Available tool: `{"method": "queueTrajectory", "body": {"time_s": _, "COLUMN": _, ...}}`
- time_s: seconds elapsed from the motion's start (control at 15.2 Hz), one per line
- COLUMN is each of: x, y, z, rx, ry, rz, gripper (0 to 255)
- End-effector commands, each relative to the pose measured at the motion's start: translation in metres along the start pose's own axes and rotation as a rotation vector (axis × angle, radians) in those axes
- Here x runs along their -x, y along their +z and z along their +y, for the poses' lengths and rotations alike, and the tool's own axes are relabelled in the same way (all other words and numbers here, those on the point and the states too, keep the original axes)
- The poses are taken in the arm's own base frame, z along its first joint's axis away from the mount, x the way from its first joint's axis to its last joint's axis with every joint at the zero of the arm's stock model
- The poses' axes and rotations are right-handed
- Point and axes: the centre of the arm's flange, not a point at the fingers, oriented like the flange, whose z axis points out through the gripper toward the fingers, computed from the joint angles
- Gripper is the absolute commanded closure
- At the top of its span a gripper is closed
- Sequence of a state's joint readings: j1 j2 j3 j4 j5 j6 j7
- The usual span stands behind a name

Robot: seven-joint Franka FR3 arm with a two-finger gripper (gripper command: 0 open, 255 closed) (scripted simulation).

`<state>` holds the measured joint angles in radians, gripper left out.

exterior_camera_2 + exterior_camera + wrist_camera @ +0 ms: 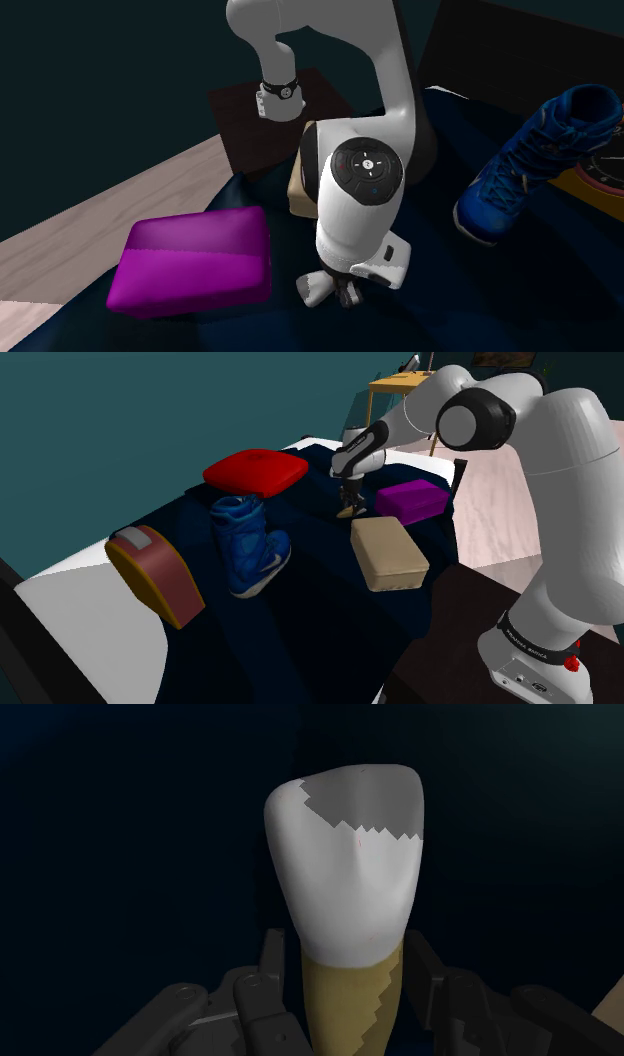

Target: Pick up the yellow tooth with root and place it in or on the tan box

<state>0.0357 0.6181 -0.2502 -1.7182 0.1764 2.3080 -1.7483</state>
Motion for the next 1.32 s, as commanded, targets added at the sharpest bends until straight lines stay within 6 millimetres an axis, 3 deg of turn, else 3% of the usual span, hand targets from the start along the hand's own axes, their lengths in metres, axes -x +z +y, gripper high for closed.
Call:
{"method": "queueTrajectory", "body": {"time_s": 0.0, "x": 0.000, "y": -0.008, "z": 0.000, "rx": 0.000, "ry": 0.000, "rz": 0.000, "gripper": 255}}
{"method": "queueTrajectory", "body": {"time_s": 1.25, "x": 0.002, "y": -0.109, "z": 0.000, "rx": 0.000, "ry": 0.000, "rz": 0.000, "gripper": 255}}
